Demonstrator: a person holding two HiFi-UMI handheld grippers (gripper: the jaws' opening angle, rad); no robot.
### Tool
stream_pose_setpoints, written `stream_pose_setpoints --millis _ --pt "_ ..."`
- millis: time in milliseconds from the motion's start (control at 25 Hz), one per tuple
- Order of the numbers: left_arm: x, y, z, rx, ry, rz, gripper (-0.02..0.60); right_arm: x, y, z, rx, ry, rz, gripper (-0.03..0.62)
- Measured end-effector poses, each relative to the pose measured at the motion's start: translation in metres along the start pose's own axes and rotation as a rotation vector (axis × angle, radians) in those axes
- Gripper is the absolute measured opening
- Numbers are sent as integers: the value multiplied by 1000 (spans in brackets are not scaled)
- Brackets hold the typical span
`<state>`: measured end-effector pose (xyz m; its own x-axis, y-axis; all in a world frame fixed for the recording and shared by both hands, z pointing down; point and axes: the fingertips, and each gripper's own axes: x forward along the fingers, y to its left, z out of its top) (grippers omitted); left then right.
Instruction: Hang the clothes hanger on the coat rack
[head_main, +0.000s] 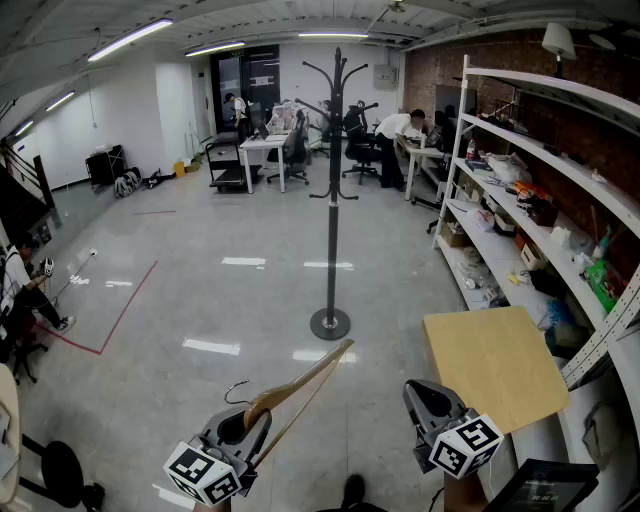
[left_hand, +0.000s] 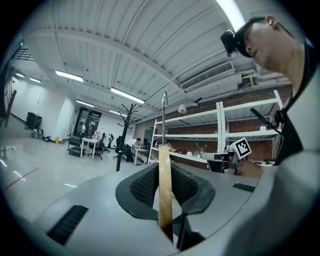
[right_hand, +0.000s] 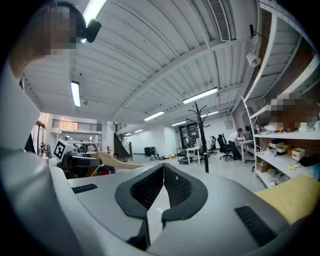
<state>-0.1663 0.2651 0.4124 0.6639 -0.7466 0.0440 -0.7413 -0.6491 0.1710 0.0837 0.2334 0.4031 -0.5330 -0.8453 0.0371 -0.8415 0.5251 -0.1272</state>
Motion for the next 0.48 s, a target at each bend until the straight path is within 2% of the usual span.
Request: stream_pose_setpoints --millis 200,480 --pt "67 13 11 3 -11 22 52 27 -58 9 -38 37 22 6" --pt "141 22 26 13 -16 18 52 70 -116 21 -10 9 55 6"
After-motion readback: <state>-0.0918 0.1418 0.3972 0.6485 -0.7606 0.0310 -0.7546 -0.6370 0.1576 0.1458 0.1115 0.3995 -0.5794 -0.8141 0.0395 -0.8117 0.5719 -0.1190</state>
